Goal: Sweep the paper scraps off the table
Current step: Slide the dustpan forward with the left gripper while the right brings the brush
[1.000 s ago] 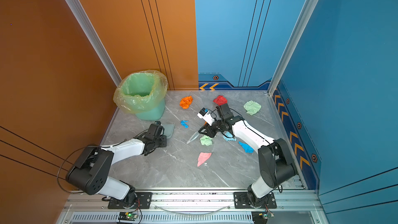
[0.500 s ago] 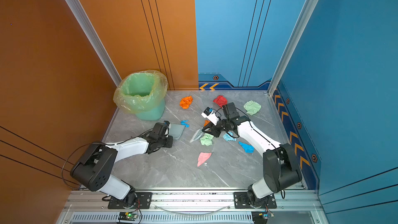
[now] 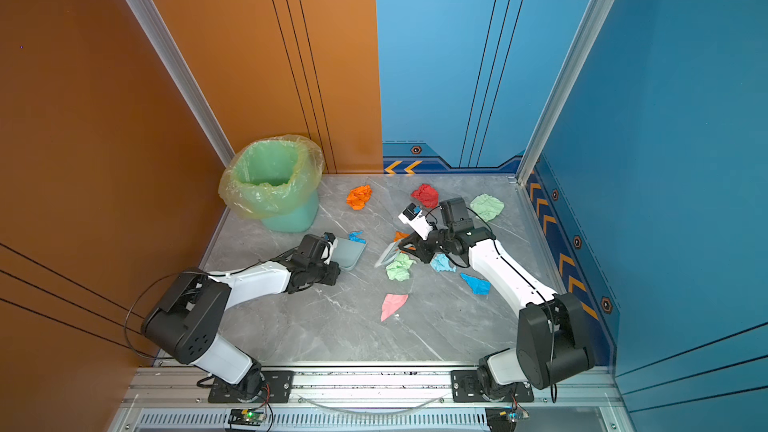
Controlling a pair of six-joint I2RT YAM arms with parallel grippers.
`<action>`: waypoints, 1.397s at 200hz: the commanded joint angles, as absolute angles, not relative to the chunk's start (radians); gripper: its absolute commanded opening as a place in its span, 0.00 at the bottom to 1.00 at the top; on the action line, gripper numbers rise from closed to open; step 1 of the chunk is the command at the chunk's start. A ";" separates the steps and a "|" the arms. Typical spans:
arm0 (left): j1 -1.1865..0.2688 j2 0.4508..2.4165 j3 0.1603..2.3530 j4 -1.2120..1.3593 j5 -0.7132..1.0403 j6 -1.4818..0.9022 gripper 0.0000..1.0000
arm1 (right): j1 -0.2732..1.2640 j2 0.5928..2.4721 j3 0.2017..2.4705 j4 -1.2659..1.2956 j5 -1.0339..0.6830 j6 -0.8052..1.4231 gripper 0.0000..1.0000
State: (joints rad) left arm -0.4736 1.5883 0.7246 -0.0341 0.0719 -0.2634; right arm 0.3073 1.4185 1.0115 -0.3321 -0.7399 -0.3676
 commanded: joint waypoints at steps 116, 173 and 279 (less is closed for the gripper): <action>-0.490 1.630 0.797 -0.294 0.206 -0.189 0.00 | 0.458 1.550 1.160 -0.075 -0.116 0.075 0.00; -0.496 1.590 0.804 -0.372 0.144 -0.238 0.00 | 0.575 1.744 1.312 -0.054 0.192 0.262 0.00; -0.506 1.613 0.816 -0.373 0.156 -0.272 0.00 | 0.684 1.967 1.456 -0.100 0.308 0.281 0.00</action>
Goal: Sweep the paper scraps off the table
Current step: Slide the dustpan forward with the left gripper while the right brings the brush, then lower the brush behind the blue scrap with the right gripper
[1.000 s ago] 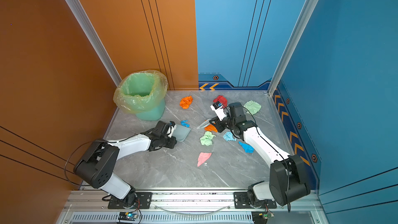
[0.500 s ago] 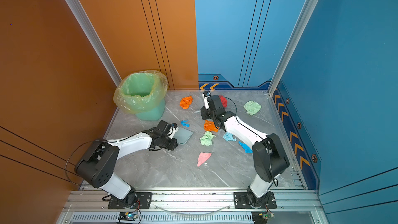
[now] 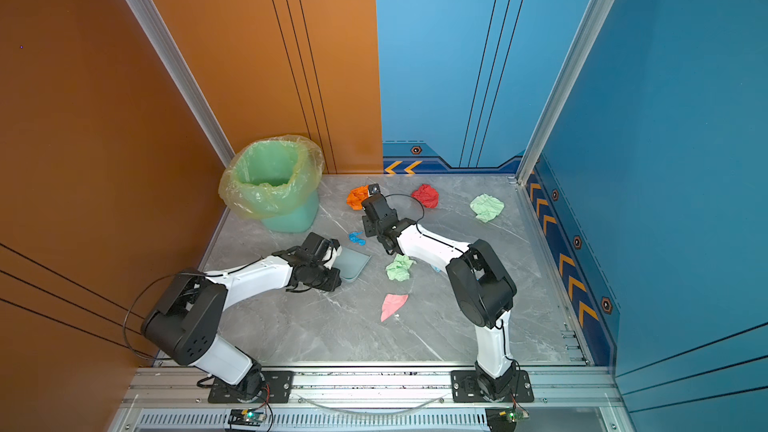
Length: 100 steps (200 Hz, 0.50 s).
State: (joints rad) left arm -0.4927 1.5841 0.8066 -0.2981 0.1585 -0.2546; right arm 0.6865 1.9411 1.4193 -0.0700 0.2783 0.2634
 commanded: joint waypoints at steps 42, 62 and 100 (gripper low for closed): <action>-0.513 1.635 0.830 -0.372 0.154 -0.268 0.00 | 0.692 2.006 1.465 -0.123 0.264 0.269 0.00; -0.516 1.650 0.837 -0.374 0.155 -0.266 0.00 | 0.693 2.014 1.463 -0.129 0.252 0.263 0.00; -0.519 1.674 0.848 -0.371 0.155 -0.263 0.00 | 0.733 2.015 1.452 -0.147 0.214 0.231 0.00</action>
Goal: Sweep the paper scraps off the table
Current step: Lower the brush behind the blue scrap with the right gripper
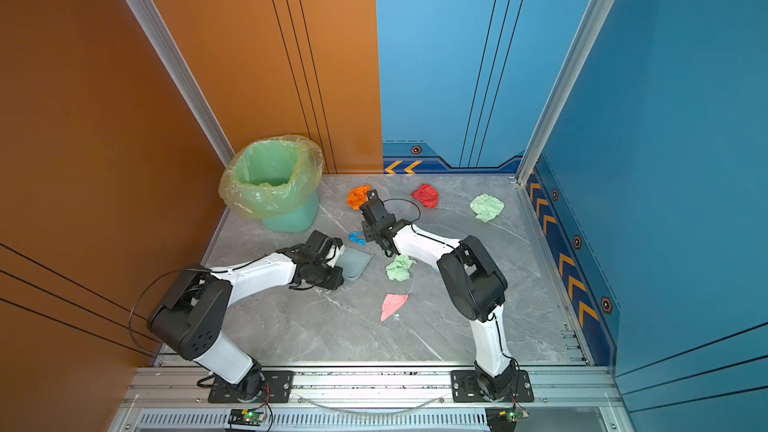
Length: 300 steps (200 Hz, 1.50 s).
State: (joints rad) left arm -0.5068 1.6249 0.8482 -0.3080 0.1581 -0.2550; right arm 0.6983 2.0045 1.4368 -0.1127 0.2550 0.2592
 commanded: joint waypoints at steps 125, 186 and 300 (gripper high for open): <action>-0.502 1.658 0.809 -0.383 0.167 -0.258 0.00 | 0.757 1.929 1.347 -0.218 0.089 0.154 0.00; -0.494 1.625 0.788 -0.405 0.167 -0.264 0.00 | 0.757 1.911 1.310 -0.251 0.005 0.104 0.00; -0.501 1.540 0.806 -0.595 0.227 -0.313 0.00 | 0.708 1.841 1.300 -0.139 -0.056 0.129 0.00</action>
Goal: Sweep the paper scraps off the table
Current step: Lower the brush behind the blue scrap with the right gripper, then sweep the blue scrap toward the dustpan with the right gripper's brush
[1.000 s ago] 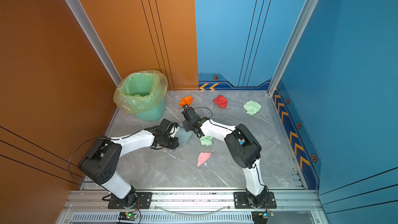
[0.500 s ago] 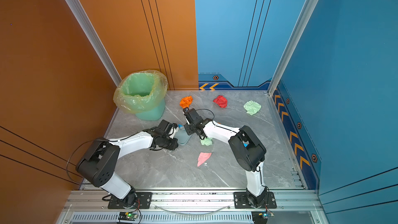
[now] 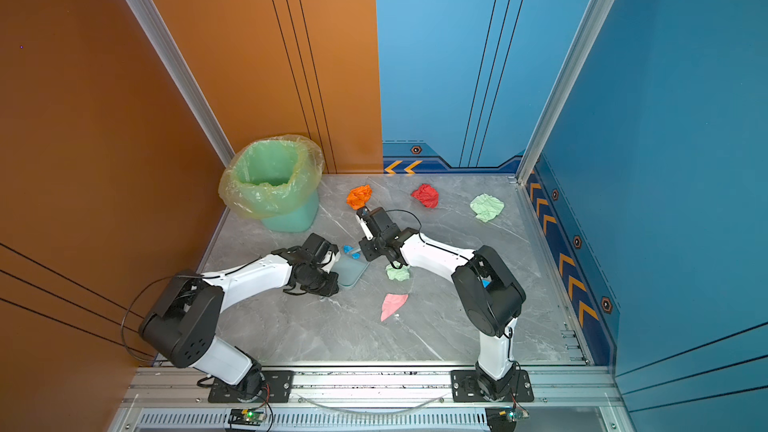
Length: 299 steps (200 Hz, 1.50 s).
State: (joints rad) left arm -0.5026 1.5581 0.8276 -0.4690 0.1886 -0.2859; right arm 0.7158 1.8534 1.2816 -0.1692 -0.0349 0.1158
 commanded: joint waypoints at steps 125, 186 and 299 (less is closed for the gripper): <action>-0.508 1.589 0.829 -0.615 0.217 -0.311 0.00 | 0.684 1.951 1.395 -0.057 0.127 0.165 0.00; -0.512 1.590 0.834 -0.609 0.207 -0.307 0.00 | 0.757 1.931 1.346 -0.169 0.099 0.146 0.00; -0.529 1.577 0.796 -0.597 0.206 -0.305 0.00 | 0.775 1.823 1.288 -0.314 -0.340 0.230 0.00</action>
